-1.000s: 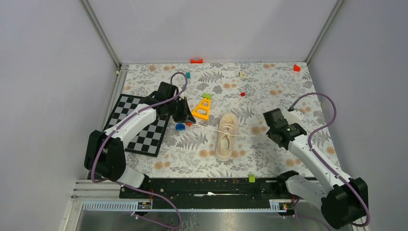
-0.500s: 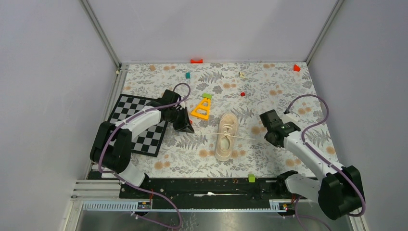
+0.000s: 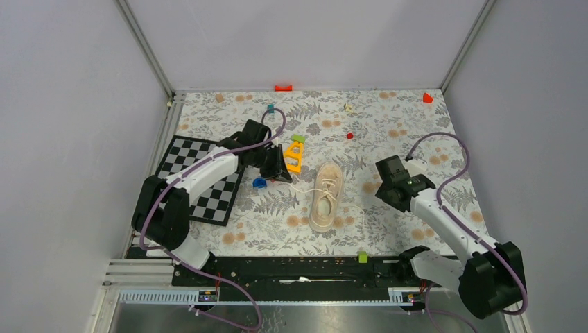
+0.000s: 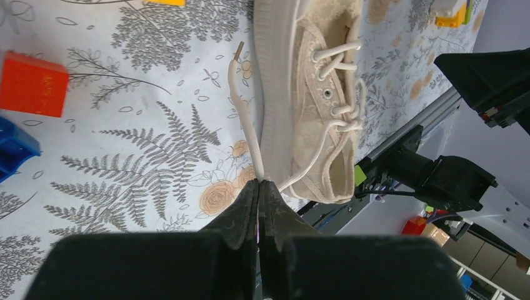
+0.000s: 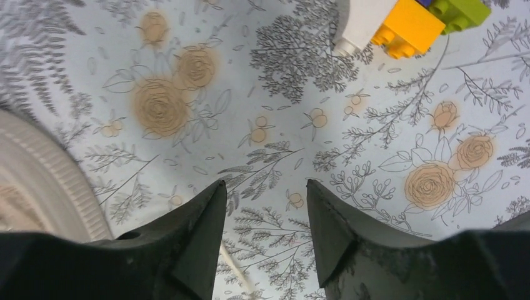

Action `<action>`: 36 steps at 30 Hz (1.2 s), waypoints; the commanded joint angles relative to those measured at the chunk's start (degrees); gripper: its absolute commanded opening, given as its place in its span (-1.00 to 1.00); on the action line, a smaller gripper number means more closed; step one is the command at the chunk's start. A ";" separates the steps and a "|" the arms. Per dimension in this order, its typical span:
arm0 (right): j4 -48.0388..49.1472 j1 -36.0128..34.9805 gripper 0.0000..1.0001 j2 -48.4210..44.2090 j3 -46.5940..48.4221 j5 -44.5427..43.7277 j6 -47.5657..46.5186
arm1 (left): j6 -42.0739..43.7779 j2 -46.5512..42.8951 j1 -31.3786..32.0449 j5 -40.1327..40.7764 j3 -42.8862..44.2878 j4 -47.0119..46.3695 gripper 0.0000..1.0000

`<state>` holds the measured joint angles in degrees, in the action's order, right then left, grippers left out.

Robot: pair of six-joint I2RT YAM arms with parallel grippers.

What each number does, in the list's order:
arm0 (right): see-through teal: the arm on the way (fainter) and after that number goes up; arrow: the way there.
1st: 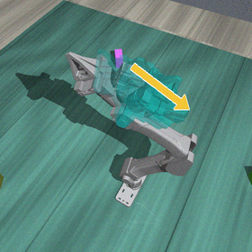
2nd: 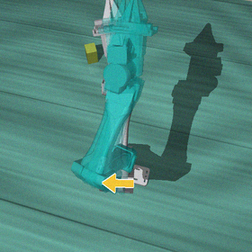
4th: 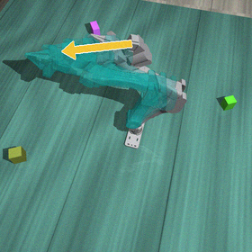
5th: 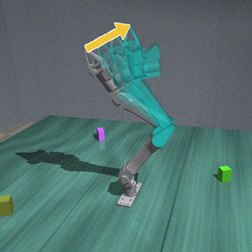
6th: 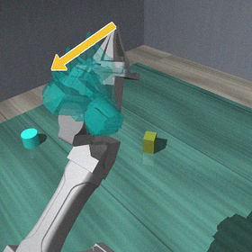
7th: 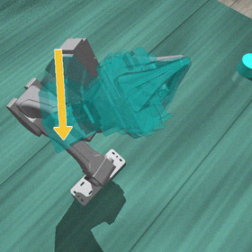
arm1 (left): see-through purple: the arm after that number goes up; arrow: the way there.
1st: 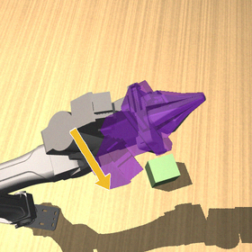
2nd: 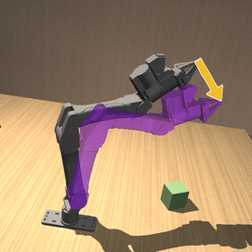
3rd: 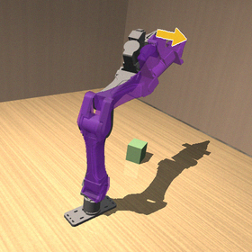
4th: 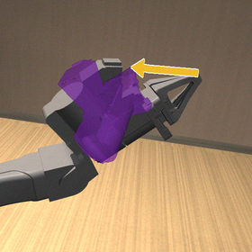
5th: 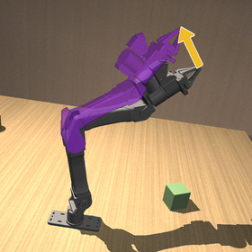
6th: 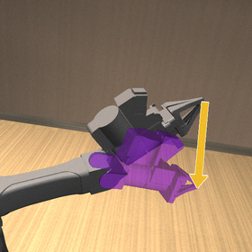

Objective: Tie the shoes
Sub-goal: Wrap the shoelace around the shoelace.

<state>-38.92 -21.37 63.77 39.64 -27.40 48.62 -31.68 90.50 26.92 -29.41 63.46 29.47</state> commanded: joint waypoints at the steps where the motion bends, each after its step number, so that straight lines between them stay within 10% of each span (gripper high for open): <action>1: 0.58 0.36 0.20 -5.33 3.98 3.47 -4.13 | -0.65 -1.56 0.99 -0.88 3.04 0.14 -1.00; 8: 19.74 -3.20 0.11 -10.54 4.64 25.70 -21.46 | 0.96 -2.58 1.02 1.62 4.88 2.94 -1.00; 17: 24.81 -26.34 -0.16 8.11 17.49 27.22 -47.11 | 0.79 -3.40 0.58 4.30 3.83 3.86 -1.00; 36: 22.06 -27.41 0.06 21.67 22.89 32.26 -60.31 | 0.30 -2.75 -1.52 2.67 3.04 2.87 -1.00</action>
<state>-14.98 -48.42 83.22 59.48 3.33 -8.64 -31.51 88.97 25.76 -26.74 66.13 33.82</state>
